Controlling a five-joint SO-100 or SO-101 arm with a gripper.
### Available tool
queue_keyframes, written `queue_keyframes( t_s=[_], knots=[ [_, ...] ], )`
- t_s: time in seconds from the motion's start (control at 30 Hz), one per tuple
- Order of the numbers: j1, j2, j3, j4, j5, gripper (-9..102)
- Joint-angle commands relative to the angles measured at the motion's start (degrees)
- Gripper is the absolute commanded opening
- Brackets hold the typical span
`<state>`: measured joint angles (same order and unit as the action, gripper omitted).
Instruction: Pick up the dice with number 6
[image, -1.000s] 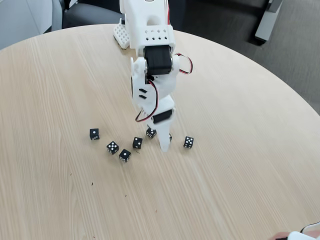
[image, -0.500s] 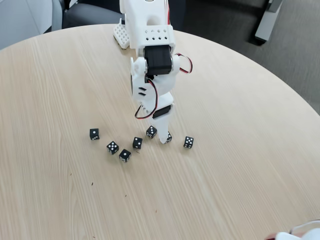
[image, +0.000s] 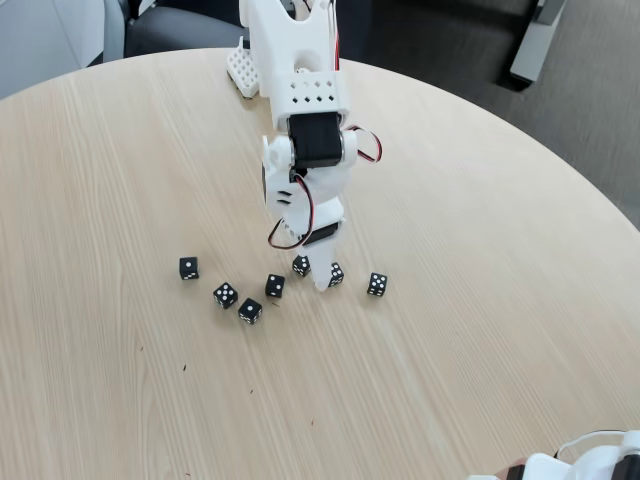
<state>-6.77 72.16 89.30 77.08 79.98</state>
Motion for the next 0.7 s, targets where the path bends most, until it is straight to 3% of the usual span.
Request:
queue_keyframes(
  t_s=[0.0,0.5,0.67],
  knots=[
    [0.09,0.35,-1.14,0.26,0.26,32],
    [0.26,0.26,-0.79,-1.76,1.58,31],
    [5.19,0.26,-0.44,-3.69,1.67,31]
  ],
)
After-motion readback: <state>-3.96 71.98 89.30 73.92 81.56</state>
